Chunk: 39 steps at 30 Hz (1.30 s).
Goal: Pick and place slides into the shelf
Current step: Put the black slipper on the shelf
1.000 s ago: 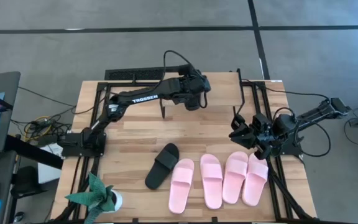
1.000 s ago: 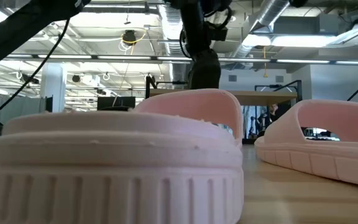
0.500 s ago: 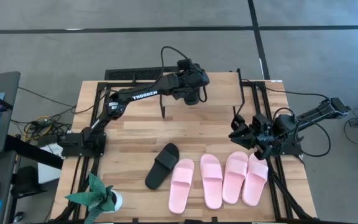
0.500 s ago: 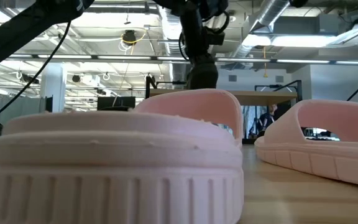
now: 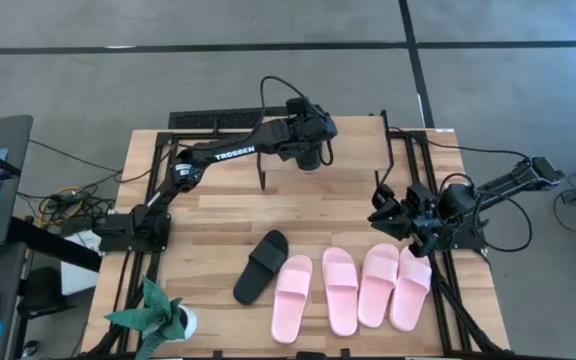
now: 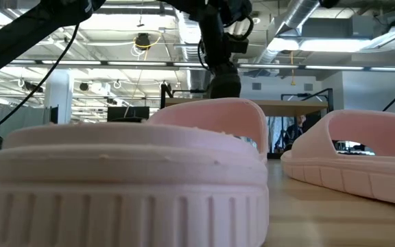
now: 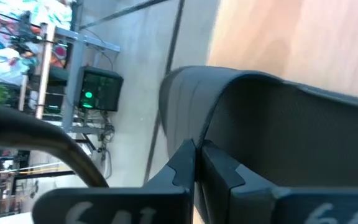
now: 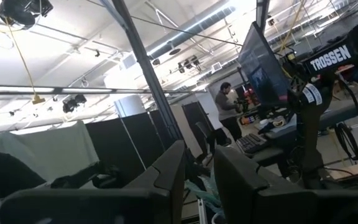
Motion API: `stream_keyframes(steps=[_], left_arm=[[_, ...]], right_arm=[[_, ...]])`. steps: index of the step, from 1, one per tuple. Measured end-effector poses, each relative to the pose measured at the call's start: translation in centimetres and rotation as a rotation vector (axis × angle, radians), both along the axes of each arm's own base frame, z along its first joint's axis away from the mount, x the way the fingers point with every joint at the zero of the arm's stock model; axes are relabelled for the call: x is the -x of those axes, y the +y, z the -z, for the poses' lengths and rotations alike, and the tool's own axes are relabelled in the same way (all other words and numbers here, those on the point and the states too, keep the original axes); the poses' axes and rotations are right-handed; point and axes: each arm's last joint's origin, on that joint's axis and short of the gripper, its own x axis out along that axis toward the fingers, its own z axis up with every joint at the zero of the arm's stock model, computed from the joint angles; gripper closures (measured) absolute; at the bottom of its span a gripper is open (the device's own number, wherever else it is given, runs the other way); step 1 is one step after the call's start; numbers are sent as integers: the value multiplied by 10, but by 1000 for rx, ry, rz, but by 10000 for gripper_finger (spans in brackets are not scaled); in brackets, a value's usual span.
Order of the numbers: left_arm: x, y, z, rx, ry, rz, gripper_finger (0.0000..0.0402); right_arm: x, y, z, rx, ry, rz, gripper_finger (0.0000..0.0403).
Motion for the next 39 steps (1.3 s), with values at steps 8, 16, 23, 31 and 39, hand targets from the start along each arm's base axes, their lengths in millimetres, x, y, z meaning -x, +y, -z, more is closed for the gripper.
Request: stream_keyframes(steps=[8, 16, 23, 31, 39], left_arm=[[-1, -1, 5, 38, -19, -1, 375], [0, 0, 5, 39, -26, -12, 342], [0, 0, 5, 43, -41, -24, 326], [0, 0, 5, 45, -51, -32, 311], [-1, 0, 5, 45, -47, -22, 281]], right_arm=[[0, 0, 0, 0, 0, 0, 327], [0, 0, 0, 0, 0, -2, 327], [0, 0, 0, 0, 0, -2, 327], [0, 0, 0, 0, 0, -2, 327], [0, 0, 0, 1, 1, -2, 327]])
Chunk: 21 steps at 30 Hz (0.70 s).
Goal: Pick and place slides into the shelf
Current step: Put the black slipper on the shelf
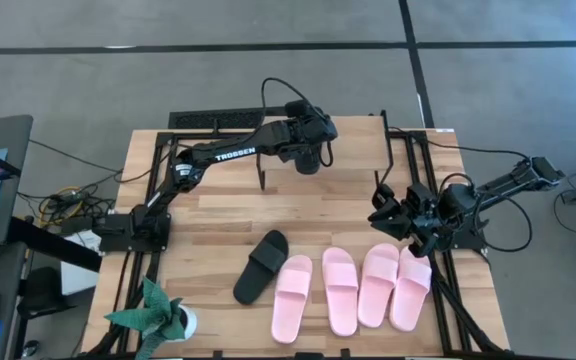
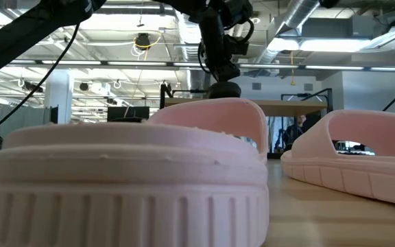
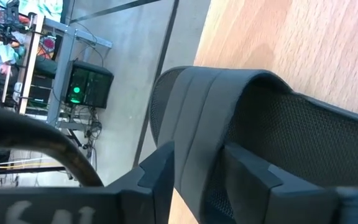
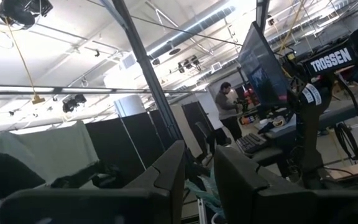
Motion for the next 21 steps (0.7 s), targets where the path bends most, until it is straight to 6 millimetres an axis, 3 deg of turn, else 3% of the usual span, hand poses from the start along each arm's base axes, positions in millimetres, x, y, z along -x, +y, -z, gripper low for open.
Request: stream_keyframes(steps=[8, 15, 21], left_arm=[[0, -10, -1, -7, 60, 45, 250], [0, -29, -30, -31, -20, 94, 248], [19, -47, -55, 33, -29, 148, 248]], right_arm=[[0, 0, 1, 2, 5, 0, 327], [0, 0, 1, 3, 6, 1, 327], [0, 0, 1, 2, 6, 1, 327]])
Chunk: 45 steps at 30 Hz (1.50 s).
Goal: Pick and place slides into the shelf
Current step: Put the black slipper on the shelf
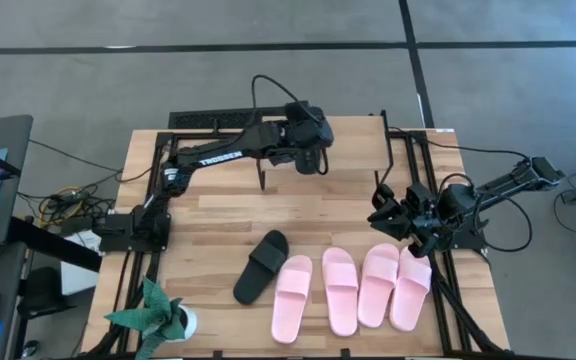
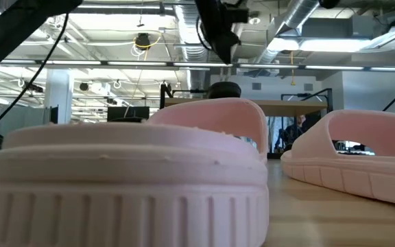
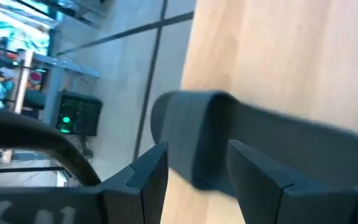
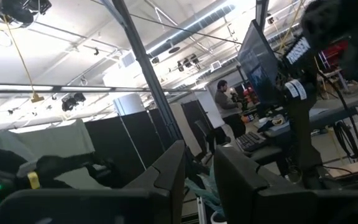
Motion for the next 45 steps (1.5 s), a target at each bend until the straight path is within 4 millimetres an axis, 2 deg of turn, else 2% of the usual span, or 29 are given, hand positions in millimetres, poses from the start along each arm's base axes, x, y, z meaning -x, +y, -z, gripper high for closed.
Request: stream_keyframes(steps=[3, 8, 13, 16, 18, 22, 29, 34, 38, 40, 45], left_arm=[[21, -16, -19, 58, 16, 22, 248], [69, -46, -56, 237, 38, 93, 248], [127, -68, -90, 479, 34, 152, 248], [151, -76, -109, 580, -48, 190, 248], [171, -83, -122, 621, -95, 229, 248], [214, -94, -146, 590, -179, 280, 248], [279, -100, -172, 541, -315, 323, 248], [313, -100, -183, 499, -390, 329, 248], [341, -101, -190, 468, -443, 353, 248], [347, -101, -191, 465, -462, 341, 248], [365, -101, -194, 488, -542, 276, 248]], right_arm=[[0, 0, 0, -10, 5, -5, 327], [-3, 0, 7, -46, 93, 34, 327], [-17, 2, 24, -95, 232, 96, 327], [-31, 7, 33, -90, 308, 119, 327], [-45, 13, 32, -72, 336, 130, 327], [-81, 27, 33, 44, 464, 159, 328], [-153, 54, 32, 249, 689, 189, 328], [-199, 66, 36, 287, 756, 203, 328], [-226, 77, 41, 312, 772, 205, 328], [-235, 80, 47, 343, 806, 201, 328], [-246, 84, 63, 445, 854, 179, 328]])
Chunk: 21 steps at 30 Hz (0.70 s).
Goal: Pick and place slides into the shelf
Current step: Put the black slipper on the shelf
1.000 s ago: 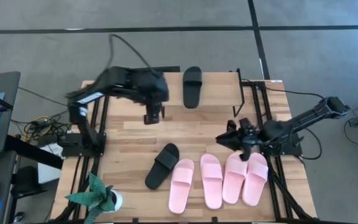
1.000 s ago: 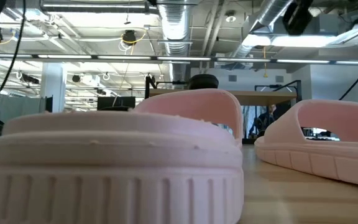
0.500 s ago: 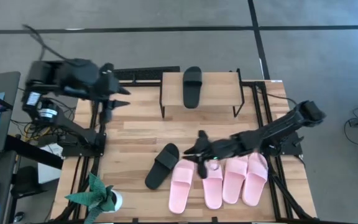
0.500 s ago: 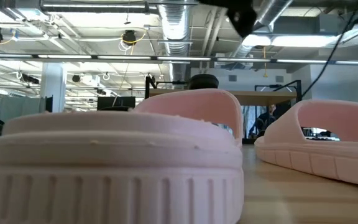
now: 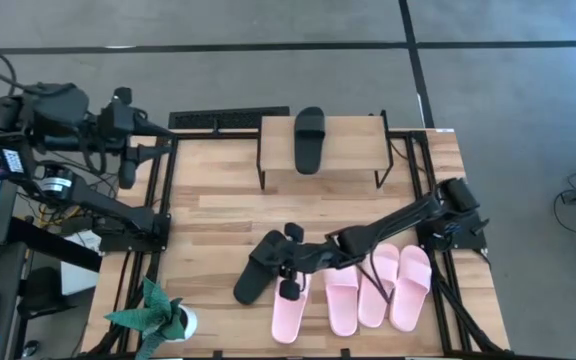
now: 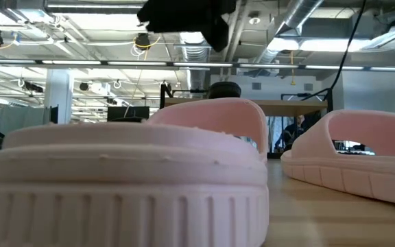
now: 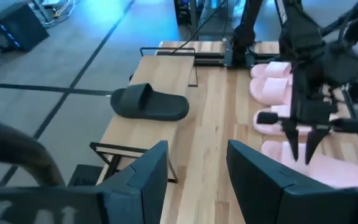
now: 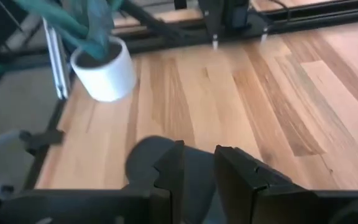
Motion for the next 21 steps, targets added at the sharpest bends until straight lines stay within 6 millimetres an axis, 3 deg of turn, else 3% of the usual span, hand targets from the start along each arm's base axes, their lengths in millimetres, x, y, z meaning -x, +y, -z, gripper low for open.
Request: stream_keyframes(steps=[3, 6, 11, 17, 21], left_arm=[[9, 0, -1, 1, -21, -1, 249], [19, -1, -2, -10, -40, 7, 249], [33, -2, -3, -11, -70, 32, 249], [55, -3, -4, -46, -111, 47, 249], [75, -3, -4, -57, -151, 51, 249]], right_arm=[[-5, -1, 12, -33, 28, 6, 328], [-11, -5, 17, -228, 26, 80, 328], [-25, -18, 4, -540, -55, 94, 328], [-30, 5, -36, -236, -22, 265, 332], [-42, 24, -36, -73, 77, 287, 337]])
